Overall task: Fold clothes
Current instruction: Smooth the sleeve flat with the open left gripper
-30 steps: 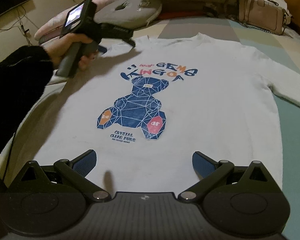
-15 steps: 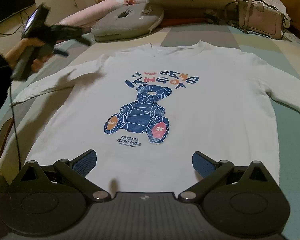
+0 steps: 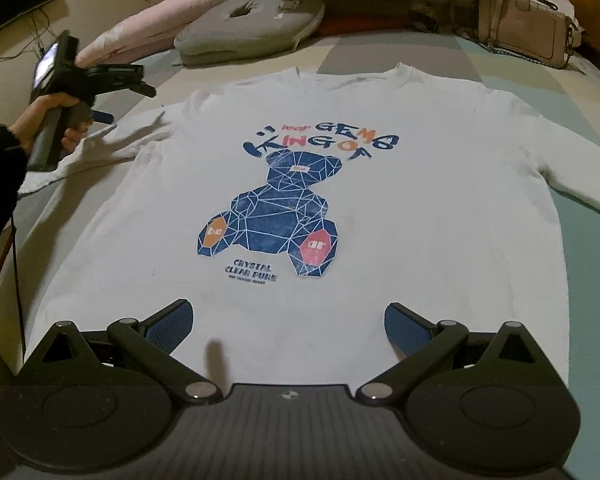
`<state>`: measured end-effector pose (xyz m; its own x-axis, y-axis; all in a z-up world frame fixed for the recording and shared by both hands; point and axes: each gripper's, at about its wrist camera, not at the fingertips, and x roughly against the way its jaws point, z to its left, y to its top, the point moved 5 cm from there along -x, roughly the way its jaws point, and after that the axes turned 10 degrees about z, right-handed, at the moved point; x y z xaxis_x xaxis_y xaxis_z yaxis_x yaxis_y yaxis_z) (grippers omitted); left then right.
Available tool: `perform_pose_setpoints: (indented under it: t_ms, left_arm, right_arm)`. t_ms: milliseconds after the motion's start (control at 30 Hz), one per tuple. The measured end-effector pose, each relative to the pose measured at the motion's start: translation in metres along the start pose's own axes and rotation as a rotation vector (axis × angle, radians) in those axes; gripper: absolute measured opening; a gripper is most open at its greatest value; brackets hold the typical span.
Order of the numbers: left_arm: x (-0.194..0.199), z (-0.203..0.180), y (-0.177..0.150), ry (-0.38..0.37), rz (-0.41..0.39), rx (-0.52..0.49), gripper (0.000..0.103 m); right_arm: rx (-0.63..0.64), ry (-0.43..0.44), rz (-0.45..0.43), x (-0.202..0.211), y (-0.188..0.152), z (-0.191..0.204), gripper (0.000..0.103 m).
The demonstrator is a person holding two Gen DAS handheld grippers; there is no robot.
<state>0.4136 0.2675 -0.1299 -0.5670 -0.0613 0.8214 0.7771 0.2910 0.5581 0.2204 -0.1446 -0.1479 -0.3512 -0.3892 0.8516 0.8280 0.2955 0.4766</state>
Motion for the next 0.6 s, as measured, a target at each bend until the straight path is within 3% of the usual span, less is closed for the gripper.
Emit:
perform_pose_setpoints:
  t_ms: [167,400,533,600]
  left_arm:
    - [0.018,-0.005,-0.038,0.127,-0.069,-0.159,0.102]
    - [0.012,0.015,-0.074,0.104,-0.020,-0.137,0.102]
    - [0.021,0.018,-0.075,0.131,0.029,-0.152,0.102]
    - [0.028,0.013,-0.069,0.145,-0.004,-0.185,0.102]
  right_arm:
    - [0.007,0.012,-0.019,0.006,0.000,0.003,0.103]
    - [0.001,0.007,-0.011,0.003,0.001,0.002,0.103]
    - [0.003,0.010,-0.009,0.003,0.001,0.003,0.103]
    - [0.007,0.012,-0.011,0.003,0.000,0.004,0.103]
